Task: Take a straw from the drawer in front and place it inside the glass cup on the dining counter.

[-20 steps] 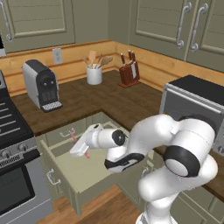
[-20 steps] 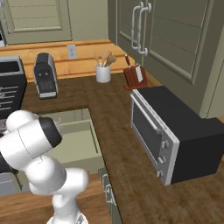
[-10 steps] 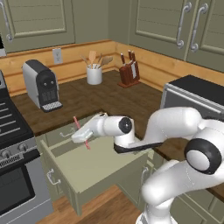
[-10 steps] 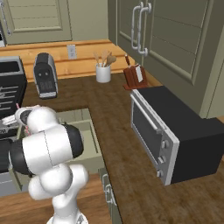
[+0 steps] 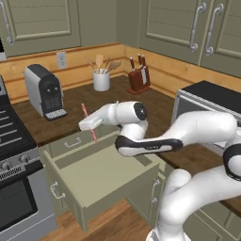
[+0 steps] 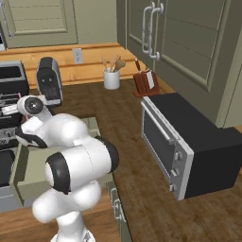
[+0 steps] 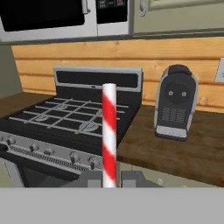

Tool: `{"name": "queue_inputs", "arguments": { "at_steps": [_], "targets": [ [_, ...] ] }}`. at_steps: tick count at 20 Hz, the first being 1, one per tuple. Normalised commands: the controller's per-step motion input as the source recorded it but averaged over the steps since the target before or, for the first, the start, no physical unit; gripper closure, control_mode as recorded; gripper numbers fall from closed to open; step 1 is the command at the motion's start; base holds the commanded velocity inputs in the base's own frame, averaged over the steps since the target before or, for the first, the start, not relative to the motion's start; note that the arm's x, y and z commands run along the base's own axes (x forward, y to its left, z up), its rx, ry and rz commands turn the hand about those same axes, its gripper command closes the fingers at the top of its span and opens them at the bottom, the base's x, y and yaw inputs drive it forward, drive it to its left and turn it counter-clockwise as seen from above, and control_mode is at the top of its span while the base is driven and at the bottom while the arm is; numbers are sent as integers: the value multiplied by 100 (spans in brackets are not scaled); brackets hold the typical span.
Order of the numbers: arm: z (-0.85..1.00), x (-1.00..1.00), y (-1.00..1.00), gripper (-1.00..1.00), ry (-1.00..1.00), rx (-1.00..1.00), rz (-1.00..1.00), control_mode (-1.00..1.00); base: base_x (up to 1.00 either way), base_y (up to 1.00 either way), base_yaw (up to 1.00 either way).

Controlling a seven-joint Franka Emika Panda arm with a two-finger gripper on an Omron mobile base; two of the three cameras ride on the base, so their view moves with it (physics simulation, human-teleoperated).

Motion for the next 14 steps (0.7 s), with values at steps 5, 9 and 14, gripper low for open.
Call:
{"name": "queue_inputs", "arguments": {
  "at_steps": [5,9,14],
  "targets": [
    [100,0,-22,100,1,0,-1,-100,0,0,0],
    [78,-11,-57,100,3,0,-4,-100,0,0,0],
    [0,-57,-47,100,8,0,-14,-100,0,0,0]
  ]
}}
